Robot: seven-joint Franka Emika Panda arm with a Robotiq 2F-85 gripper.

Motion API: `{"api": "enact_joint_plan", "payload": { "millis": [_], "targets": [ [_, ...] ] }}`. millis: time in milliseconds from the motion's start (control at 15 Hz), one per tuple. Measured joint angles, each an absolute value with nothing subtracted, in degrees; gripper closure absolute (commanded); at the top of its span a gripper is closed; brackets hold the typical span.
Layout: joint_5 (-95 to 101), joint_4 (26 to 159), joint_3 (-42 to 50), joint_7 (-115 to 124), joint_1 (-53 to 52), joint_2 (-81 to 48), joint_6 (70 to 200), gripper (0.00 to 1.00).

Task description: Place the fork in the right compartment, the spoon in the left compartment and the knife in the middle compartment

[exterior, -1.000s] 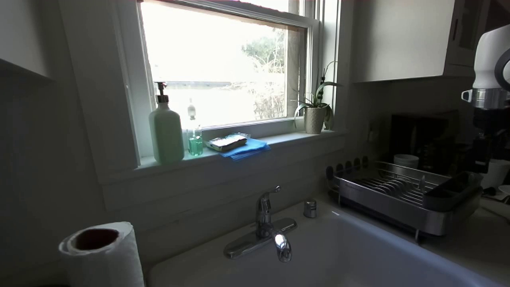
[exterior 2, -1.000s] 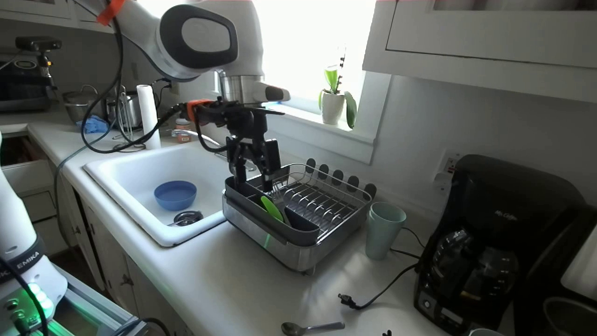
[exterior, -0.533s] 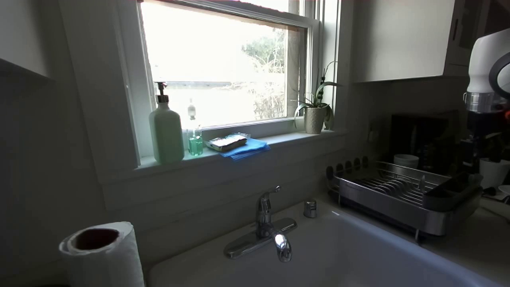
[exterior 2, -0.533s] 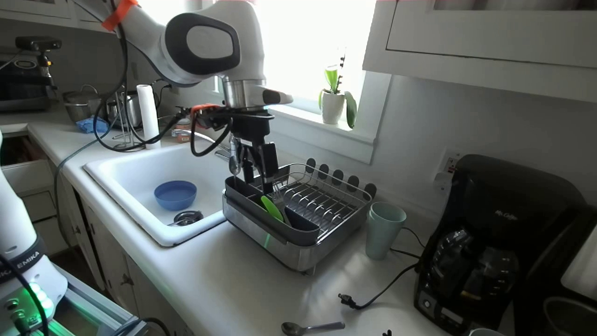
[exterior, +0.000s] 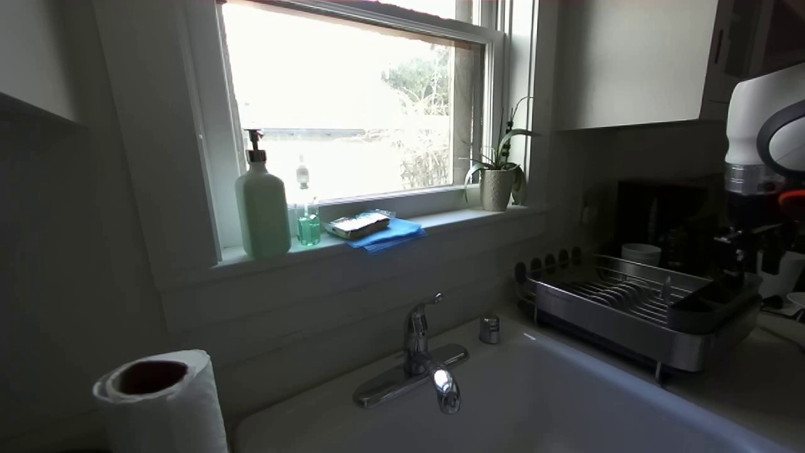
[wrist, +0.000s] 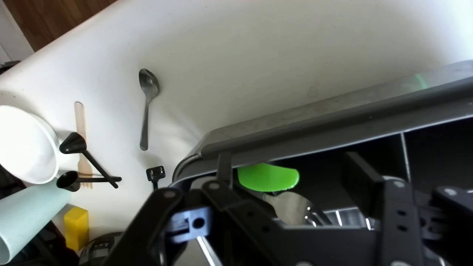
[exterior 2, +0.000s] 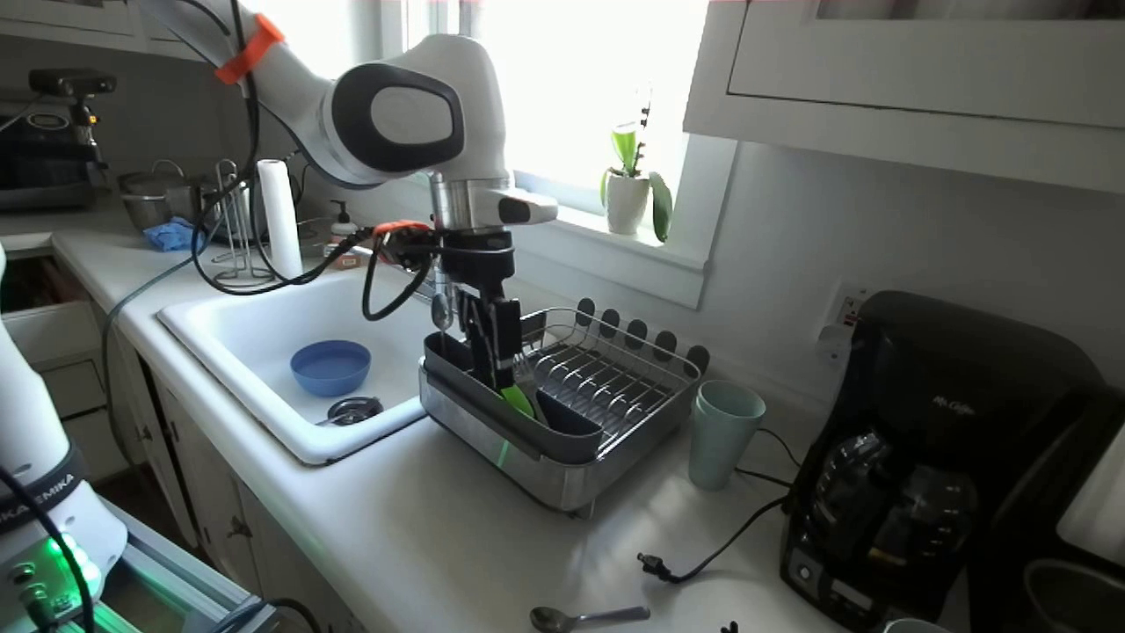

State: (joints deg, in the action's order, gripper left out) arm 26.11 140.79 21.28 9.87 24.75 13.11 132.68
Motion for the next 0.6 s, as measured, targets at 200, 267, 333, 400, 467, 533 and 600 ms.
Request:
{"api": "enact_joint_plan", "payload": {
  "millis": [200,267,333,400,467,533,600],
  "targets": [
    [26.3,140.8,21.3,10.3,25.1,12.6,133.1,0.75],
    [26.4,140.7,21.3,10.4,25.3,12.5,133.3,0.81],
    [26.5,140.7,21.3,10.4,25.5,12.5,133.4,0.89],
    [26.5,140.6,21.3,10.5,25.6,12.4,133.5,0.95],
    [26.5,140.6,21.3,10.5,25.8,12.4,133.7,1.00],
    [26.6,140.5,21.3,10.5,25.9,12.4,133.8,1.00],
    [26.6,140.4,21.3,10.5,26.1,12.4,133.9,1.00]
  ]
}}
